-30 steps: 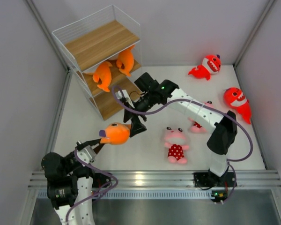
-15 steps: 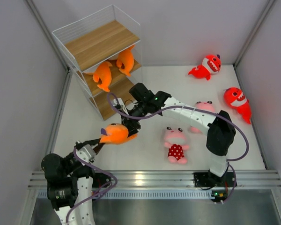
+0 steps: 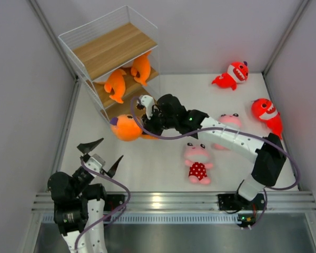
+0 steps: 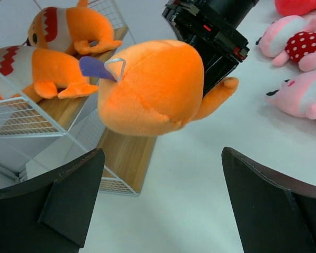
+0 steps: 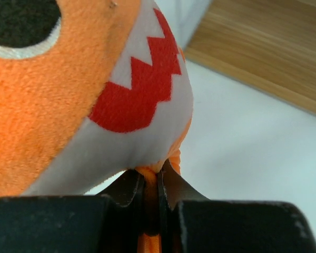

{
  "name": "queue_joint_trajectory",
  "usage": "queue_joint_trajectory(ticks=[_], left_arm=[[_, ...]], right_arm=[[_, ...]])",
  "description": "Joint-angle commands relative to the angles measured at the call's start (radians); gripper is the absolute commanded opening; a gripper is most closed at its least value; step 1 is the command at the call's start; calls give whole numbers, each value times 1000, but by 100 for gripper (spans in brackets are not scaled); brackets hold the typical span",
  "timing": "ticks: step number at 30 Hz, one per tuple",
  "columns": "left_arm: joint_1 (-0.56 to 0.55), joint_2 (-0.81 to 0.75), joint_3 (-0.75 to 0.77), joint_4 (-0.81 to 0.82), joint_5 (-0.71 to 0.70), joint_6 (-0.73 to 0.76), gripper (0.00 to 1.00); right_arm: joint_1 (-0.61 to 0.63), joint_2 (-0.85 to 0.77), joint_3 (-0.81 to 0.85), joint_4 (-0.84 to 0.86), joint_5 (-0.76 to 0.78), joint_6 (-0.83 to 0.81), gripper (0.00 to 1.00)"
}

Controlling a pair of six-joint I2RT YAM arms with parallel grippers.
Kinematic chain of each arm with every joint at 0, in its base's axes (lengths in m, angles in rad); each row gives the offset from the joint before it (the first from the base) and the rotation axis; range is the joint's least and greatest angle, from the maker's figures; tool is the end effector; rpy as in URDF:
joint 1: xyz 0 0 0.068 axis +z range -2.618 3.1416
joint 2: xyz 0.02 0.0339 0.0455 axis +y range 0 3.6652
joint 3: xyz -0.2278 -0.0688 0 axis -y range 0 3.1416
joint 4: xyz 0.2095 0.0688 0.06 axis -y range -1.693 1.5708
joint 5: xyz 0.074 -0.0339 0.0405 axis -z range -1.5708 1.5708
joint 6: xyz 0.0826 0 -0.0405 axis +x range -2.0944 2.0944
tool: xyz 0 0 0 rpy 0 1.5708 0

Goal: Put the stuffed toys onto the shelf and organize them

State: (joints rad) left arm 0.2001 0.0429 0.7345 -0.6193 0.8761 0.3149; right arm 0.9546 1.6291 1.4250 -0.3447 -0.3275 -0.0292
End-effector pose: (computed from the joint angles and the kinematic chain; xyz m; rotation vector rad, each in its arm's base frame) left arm 0.0538 -0.0538 0.3123 0.7651 1.3244 -0.2448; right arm 0.1982 0.3258 0.2778 -1.2241 1.8511 0.8797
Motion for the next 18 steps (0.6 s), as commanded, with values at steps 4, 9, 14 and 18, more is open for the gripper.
queue_joint_trajectory(ticks=[4, 9, 14, 18], left_arm=[[4, 2, 13, 53, -212, -46, 99], [4, -11, 28, 52, -269, -88, 99], [4, -2, 13, 55, -215, -105, 99], [4, 34, 0, 56, -249, -143, 99]], right_arm=[[4, -87, 3, 4, 571, 109, 0], [16, -95, 84, -71, 928, 106, 0], [44, -87, 149, -31, 1137, 86, 0], [58, 29, 328, -14, 1206, 38, 0]])
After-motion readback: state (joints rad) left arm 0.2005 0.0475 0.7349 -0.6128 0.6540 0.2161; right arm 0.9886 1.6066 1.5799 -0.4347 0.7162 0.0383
